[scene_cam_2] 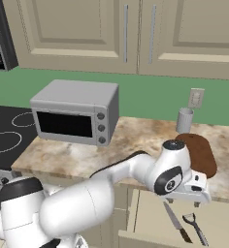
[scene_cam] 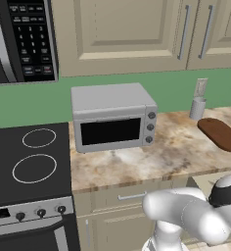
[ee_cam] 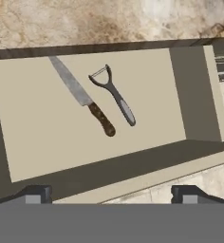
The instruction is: Open the drawer on the right and place the cutting tools on the cutting board.
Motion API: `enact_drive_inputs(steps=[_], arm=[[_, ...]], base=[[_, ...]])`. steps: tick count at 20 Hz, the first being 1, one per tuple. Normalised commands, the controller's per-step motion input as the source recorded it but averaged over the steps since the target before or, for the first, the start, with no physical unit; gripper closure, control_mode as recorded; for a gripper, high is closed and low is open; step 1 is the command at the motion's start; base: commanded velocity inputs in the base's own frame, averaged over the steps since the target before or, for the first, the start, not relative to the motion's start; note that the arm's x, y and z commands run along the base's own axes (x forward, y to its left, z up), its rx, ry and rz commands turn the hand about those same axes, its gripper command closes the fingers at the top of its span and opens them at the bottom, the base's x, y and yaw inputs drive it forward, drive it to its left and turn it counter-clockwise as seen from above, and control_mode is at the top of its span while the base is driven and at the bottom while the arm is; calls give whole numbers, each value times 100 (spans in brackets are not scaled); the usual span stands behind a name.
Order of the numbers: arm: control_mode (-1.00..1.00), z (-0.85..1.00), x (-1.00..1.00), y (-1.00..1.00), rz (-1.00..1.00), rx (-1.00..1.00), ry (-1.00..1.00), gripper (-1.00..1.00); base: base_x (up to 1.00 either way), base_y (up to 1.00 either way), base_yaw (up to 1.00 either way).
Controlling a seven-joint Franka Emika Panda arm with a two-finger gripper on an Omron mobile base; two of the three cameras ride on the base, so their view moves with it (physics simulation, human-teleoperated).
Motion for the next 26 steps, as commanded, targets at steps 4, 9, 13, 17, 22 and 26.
enact_drive_inputs(steps=[4, 9, 13, 17, 22, 26], arm=[[-100, -32, 0, -37, 10, 14, -7, -100], [-100, -25, 0, -19, 13, 12, 0, -100], [-100, -3, 0, 0, 10, 6, 0, -100], [-100, -21, 0, 0, 11, 5, 0, -100], [-100, -58, 4, 0, 11, 5, 0, -100], [-100, -58, 6, 0, 8, 6, 0, -100]], base=[[0, 0, 0], [0, 0, 0], [0, 0, 0], [0, 0, 0], [0, 0, 0], [0, 0, 0]])
